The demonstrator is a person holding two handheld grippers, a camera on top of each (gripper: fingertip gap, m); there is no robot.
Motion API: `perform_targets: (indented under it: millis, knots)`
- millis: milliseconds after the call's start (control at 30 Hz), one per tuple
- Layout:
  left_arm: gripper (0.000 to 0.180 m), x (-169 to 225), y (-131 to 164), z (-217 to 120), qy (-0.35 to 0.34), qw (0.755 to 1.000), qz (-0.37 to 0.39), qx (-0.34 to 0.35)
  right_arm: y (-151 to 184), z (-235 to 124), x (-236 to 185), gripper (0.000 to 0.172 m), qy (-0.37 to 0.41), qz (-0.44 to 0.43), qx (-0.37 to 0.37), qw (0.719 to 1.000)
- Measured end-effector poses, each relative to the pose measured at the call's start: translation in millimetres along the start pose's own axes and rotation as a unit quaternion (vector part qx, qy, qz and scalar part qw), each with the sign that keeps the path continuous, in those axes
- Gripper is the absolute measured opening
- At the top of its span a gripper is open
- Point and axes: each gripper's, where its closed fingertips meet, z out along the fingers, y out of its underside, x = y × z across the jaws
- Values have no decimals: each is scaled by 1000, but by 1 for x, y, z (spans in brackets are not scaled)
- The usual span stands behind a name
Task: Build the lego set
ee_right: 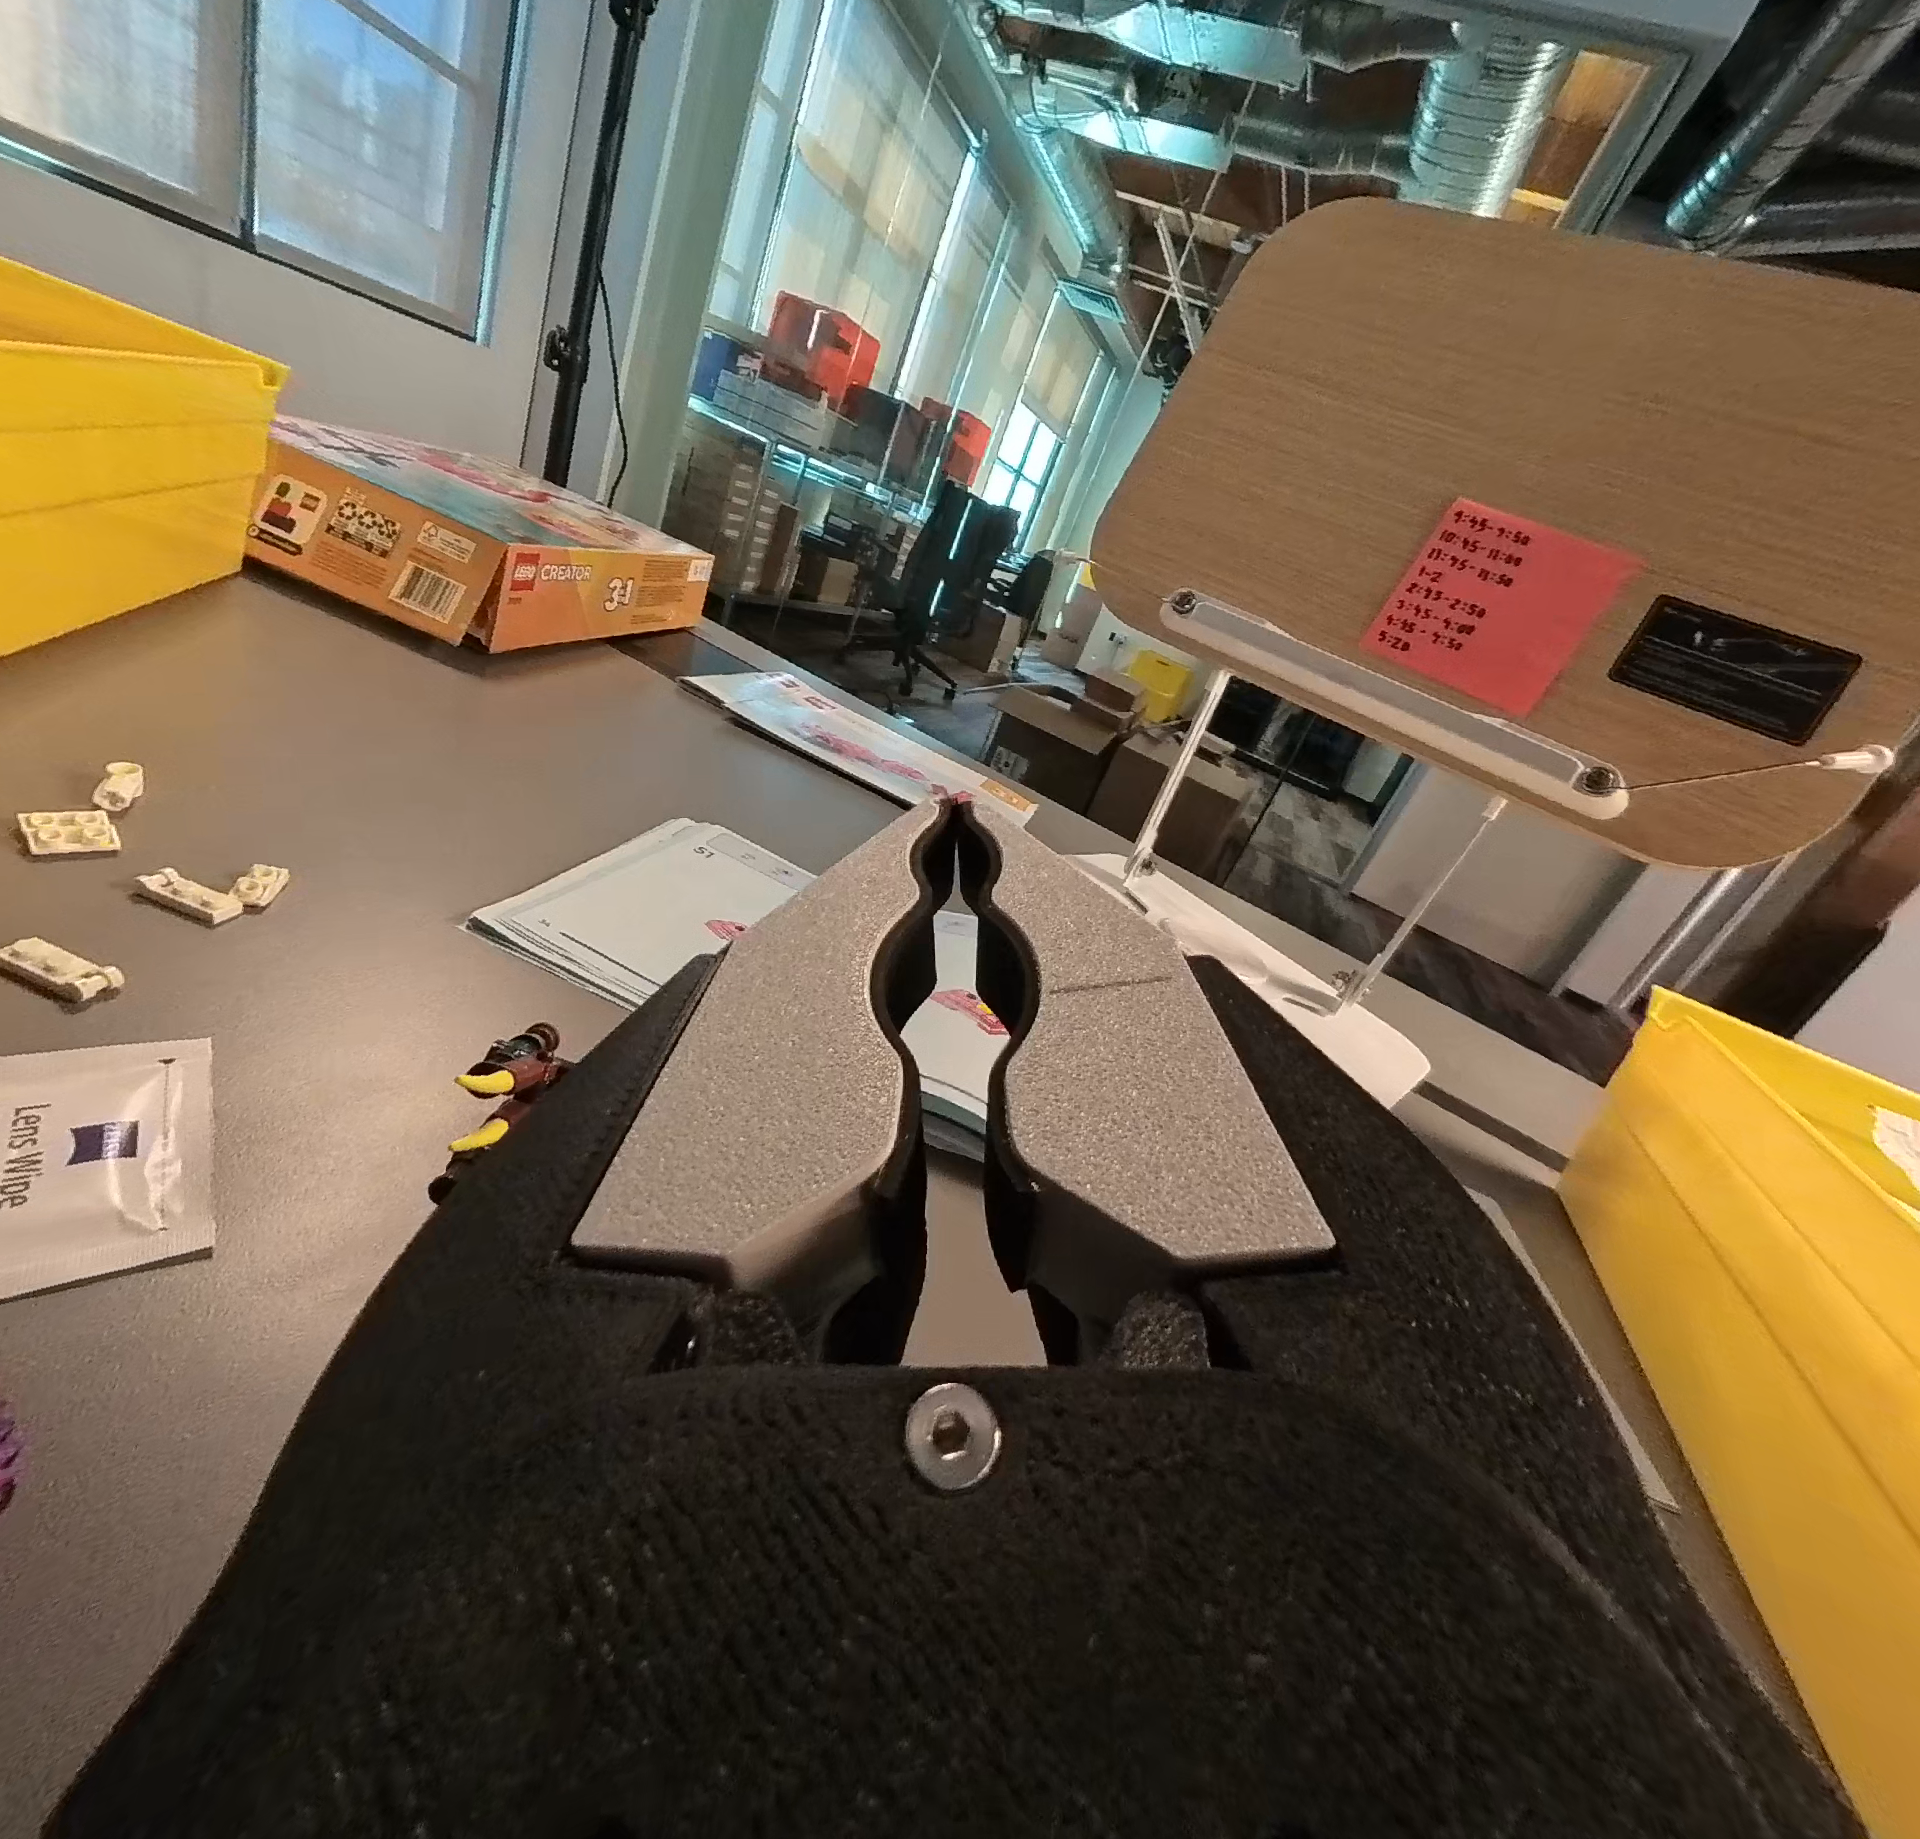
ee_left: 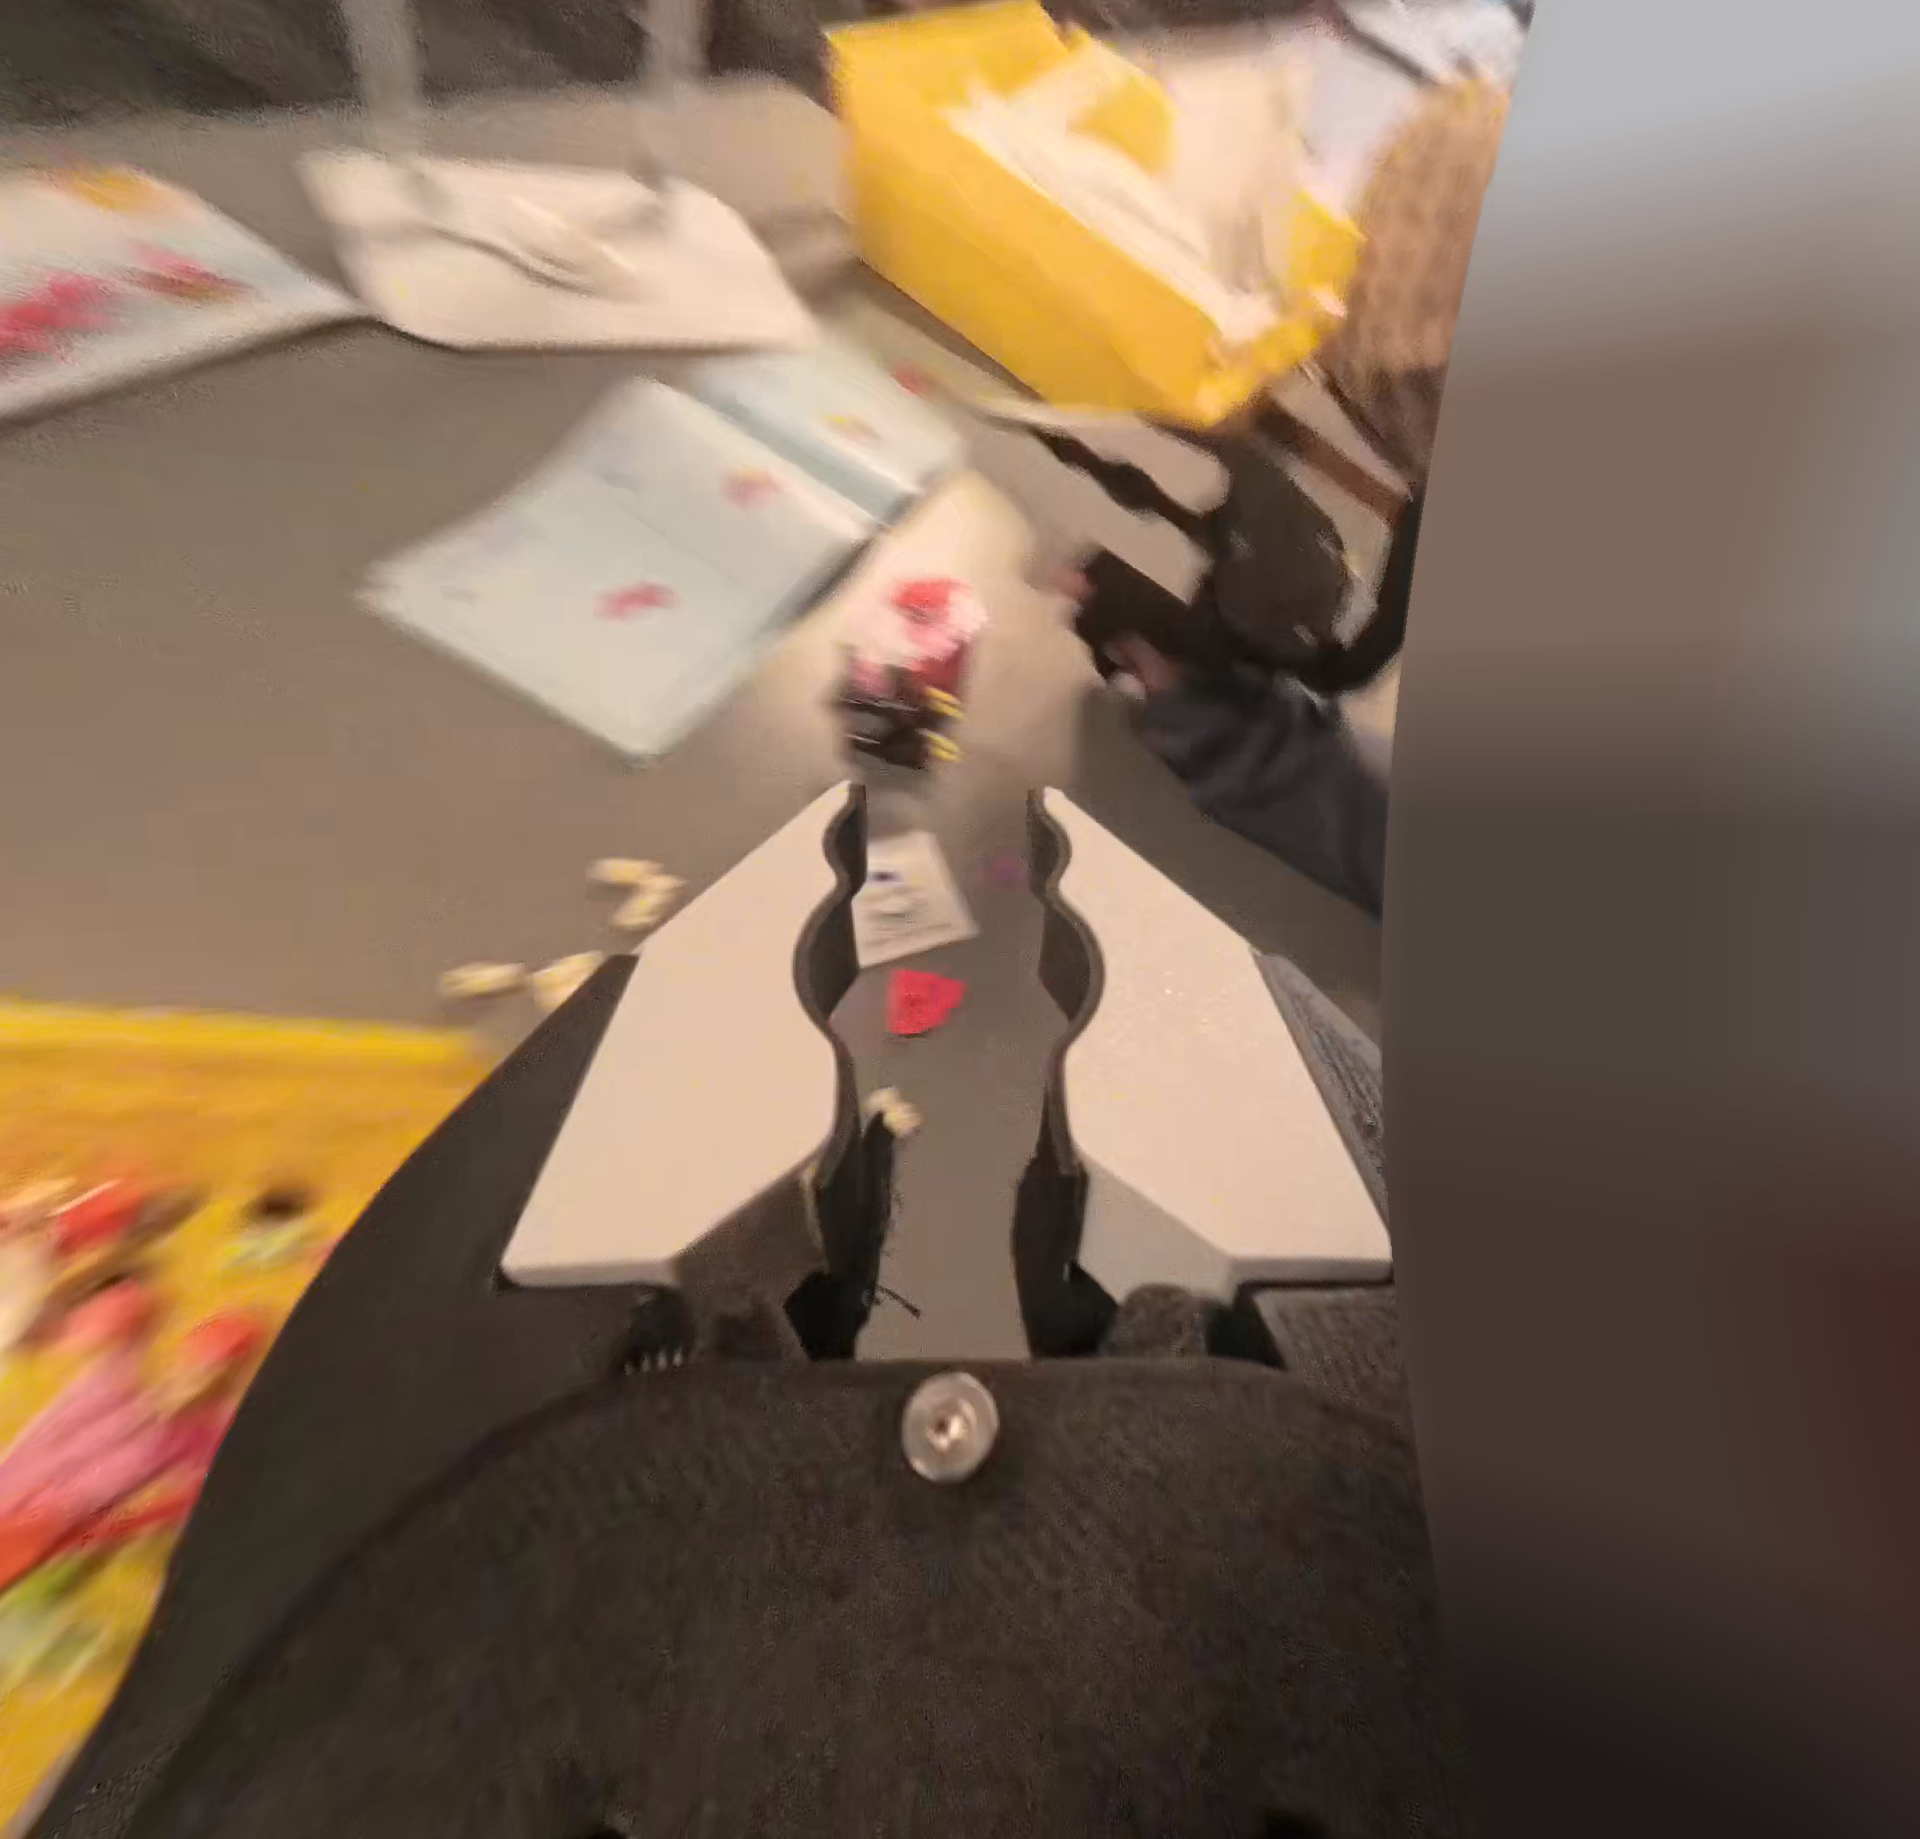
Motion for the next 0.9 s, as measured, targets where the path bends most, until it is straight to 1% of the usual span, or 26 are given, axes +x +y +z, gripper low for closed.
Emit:
perform_targets:
  millis: [33,67,133,167,233,267,333,433,533,600,633,700,800,900]
  knots:
    - [30,-21,-9,-22,-36,999,-14,13,0,0,-1,0,-1,-1,-1,1000]
    - [30,-45,-11,-40,-75,997,-30,7,0,1,-2,0,-2,-3,-1,1000]
    - [30,-94,-3,-63,-152,986,-53,-44,0,1,-3,0,-4,-6,-2,1000]
    - [30,-116,6,-69,-179,979,-62,-79,1,1,-4,0,-4,-7,-2,1000]
    - [28,-150,24,-69,-203,965,-73,-149,1,1,-4,0,-6,-8,-4,1000]
    - [24,-163,32,-64,-203,961,-73,-174,1,2,-5,0,-6,-8,-5,1000]
    - [18,-183,49,-46,-185,957,-76,-209,2,2,-6,0,-10,-6,-6,1000]
    - [18,-217,79,-31,-199,939,-103,-262,3,2,-8,0,-16,-8,-8,1000]
    - [18,-235,97,-24,-208,925,-135,-288,3,2,-10,0,-21,-9,-9,1000]
    - [18,-243,101,-20,-213,920,-160,-286,4,3,-12,0,-28,-7,-11,1000]
    - [21,-247,103,-21,-222,916,-169,-288,5,3,-14,0,-32,-6,-13,999]
    - [29,-252,106,-22,-230,911,-175,-293,6,4,-15,0,-36,-7,-16,999]
    - [29,-252,107,-23,-228,909,-173,-302,5,4,-17,0,-40,-9,-15,999]
    - [33,-247,114,-31,-236,893,-162,-348,5,4,-18,0,-41,-8,-15,999]
